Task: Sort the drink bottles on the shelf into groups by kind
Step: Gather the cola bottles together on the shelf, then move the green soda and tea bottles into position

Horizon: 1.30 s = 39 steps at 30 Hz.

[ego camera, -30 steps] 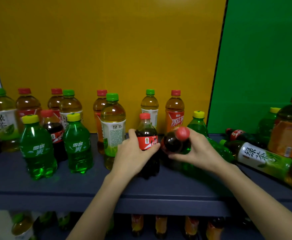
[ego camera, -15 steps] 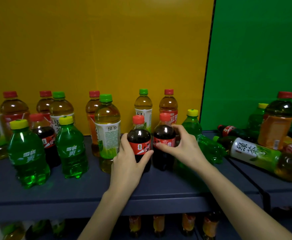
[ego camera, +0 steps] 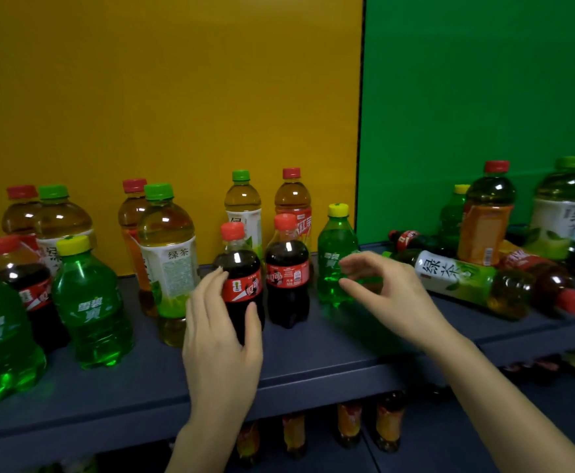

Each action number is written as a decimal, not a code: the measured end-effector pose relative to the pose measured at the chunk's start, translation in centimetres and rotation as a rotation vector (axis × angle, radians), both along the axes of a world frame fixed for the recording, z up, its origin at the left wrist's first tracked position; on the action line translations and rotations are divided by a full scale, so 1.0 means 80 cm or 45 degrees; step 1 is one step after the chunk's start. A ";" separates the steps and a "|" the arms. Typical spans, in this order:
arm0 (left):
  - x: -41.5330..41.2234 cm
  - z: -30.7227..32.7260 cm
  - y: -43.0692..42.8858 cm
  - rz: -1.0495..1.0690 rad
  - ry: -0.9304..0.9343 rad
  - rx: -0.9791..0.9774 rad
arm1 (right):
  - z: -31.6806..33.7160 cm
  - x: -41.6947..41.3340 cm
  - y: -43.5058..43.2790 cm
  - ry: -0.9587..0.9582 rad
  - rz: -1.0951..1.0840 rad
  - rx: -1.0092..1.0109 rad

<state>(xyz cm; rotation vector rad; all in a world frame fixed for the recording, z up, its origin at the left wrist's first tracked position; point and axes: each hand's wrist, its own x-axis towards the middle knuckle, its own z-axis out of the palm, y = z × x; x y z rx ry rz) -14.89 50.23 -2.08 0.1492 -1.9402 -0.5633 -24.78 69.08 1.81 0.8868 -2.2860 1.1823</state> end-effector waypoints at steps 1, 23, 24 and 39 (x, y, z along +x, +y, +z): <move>-0.001 0.000 0.005 -0.026 0.030 -0.031 | 0.002 -0.001 0.013 0.007 -0.025 0.022; -0.168 0.045 0.231 0.024 -0.492 0.098 | 0.031 -0.138 0.227 0.091 -0.036 0.623; -0.172 0.048 0.230 0.060 -0.583 0.106 | 0.028 -0.138 0.221 0.082 -0.025 0.650; -0.239 0.078 0.223 0.371 -1.307 0.235 | 0.026 -0.155 0.188 -0.140 -0.136 1.002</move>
